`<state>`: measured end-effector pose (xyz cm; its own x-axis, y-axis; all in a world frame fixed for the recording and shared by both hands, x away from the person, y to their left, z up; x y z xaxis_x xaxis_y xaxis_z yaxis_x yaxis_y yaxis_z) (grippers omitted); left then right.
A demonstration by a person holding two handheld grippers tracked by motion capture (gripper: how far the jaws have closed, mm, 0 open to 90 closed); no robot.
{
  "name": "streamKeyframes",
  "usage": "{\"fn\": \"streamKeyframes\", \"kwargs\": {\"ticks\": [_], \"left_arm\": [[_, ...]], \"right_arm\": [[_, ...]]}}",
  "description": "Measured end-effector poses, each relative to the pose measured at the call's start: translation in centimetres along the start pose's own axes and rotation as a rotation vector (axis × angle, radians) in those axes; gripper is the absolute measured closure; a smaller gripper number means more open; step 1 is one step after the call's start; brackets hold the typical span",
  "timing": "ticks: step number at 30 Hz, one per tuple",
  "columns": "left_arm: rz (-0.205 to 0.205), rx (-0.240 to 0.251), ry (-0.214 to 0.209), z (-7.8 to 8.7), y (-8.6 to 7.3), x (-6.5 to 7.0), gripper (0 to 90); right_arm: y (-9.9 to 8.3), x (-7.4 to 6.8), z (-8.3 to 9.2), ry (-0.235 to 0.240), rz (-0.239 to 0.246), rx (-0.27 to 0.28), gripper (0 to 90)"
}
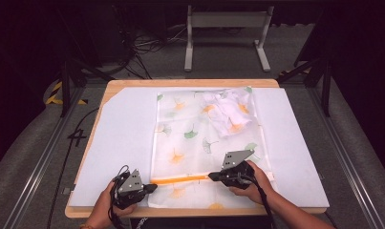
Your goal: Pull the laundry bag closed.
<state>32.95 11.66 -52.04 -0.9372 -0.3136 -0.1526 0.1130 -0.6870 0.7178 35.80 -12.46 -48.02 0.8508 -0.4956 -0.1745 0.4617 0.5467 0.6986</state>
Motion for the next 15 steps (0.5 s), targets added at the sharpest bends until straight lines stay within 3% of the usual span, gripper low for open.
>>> {"fn": "streamKeyframes", "kwargs": {"ticks": [15], "left_arm": [[0.004, -0.002, -0.004, 0.0, 0.0, 0.0, 90.0]], "right_arm": [[-1.0, 1.1, 1.9, -0.013, -0.027, 0.02, 90.0]]}}
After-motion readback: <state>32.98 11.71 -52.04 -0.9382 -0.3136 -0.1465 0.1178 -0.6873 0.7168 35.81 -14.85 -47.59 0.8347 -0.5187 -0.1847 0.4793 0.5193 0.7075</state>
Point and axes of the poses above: each handheld gripper's, and its own axes: z roughly backward along the jaws, y roughly out of its top, x roughly to its right, the point moved 9 cm from there along -z, roughly forward along the jaws, and after that the axes turned 11 degrees about -z, right-handed, at the moved point
